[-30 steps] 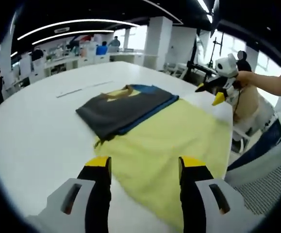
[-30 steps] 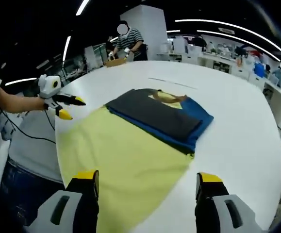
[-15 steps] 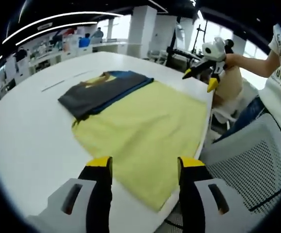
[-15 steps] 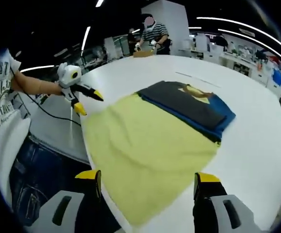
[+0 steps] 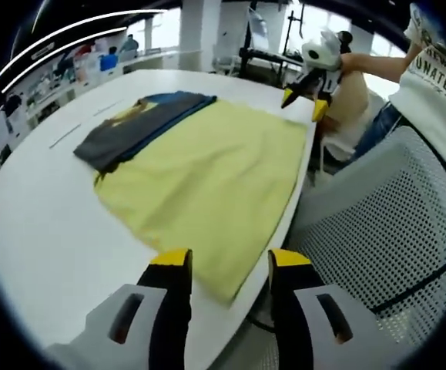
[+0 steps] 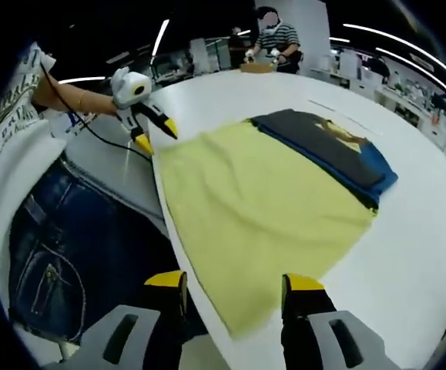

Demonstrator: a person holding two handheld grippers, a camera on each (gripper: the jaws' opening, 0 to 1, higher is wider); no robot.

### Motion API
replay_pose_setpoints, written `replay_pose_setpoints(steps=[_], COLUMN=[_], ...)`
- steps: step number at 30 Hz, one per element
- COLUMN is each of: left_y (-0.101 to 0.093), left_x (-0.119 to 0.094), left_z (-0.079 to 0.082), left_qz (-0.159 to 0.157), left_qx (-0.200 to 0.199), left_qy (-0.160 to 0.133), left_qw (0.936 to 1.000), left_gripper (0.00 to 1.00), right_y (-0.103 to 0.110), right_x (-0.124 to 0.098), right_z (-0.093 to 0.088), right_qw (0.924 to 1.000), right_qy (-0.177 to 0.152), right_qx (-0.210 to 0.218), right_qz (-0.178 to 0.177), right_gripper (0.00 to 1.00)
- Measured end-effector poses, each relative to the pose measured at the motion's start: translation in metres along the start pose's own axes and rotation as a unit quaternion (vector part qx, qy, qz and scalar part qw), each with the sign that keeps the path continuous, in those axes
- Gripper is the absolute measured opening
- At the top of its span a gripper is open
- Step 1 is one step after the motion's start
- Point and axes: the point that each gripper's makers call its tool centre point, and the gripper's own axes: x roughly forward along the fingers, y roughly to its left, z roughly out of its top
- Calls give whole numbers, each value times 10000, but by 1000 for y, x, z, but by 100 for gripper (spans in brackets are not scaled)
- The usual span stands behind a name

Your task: Fold the garment on the visible template until the final outline fits inside the template.

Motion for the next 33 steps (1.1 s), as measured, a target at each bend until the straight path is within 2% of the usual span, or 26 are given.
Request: replay_pose_setpoints(steps=[5,11,16,21,28,33], left_y=[2,-1,-1,1,-1,0], left_x=[2,7,9,12,14,15], left_z=[-11,-19,-23,-25,-23,-22], left_qz=[30,6,2,82,79,57], left_qx=[63,294,467,825,1091,1175], left_qy=[221,389,479,634,643,711], left_qw=[9997,9988,9978,9945,9919,9905], left_gripper=[30,27,26,23,21,18], right_y=[-1,3,0,-2,-5,-8], right_x=[4,10,12,14,14,15], right_z=[-20,-36,-41,-45,-42,-41], right_qw=[9979,9947,9909,9866,9856,9842], right_qy=[450,743,933,1115,1154,1225], right_qx=[-457,-715,-965,-1189,-1231,-1278], right_qz=[-92,-54,-92,-83,-74,-81], right_gripper=[36,31,26,24,22,13])
